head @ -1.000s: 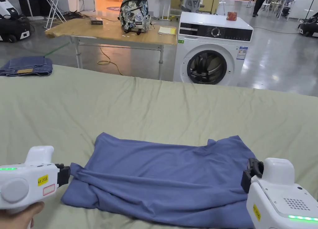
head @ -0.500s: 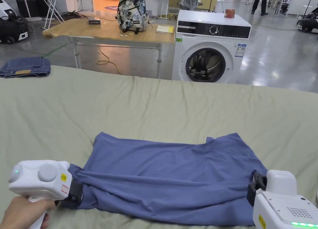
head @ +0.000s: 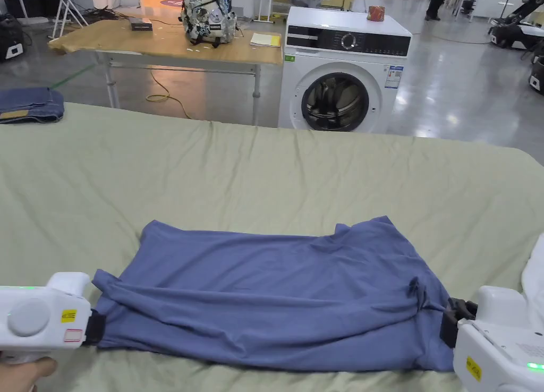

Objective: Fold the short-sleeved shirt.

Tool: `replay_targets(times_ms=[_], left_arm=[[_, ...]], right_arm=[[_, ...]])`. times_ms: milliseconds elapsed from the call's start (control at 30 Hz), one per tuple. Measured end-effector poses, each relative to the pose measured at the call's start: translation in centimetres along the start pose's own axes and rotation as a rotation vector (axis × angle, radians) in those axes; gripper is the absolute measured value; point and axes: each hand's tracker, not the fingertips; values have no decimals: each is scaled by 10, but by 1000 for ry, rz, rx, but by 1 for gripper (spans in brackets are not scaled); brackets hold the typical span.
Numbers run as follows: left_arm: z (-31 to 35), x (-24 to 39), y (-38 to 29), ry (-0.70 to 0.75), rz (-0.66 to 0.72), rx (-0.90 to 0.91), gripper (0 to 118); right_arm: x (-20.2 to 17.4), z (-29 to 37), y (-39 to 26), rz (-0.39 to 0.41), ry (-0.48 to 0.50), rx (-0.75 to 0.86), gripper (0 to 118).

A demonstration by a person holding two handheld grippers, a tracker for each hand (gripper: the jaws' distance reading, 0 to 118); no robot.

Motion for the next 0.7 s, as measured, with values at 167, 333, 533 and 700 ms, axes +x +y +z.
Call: replay_targets(times_ms=[167,333,533,700], left_arm=[[15,-7,-7,-34,26,22,1],[18,-7,-8,-42,33,26,1],[16,-5,-11,-35,32,23,1],[14,-6,-13,-33,39,19,1]], right_arm=[[34,-24,8,5,-11,-177,62],[52,-64,0,24,12,-329,78],[47,-108,-26,7,62,-531,72],[26,-107,-35,17,96,-517,6]])
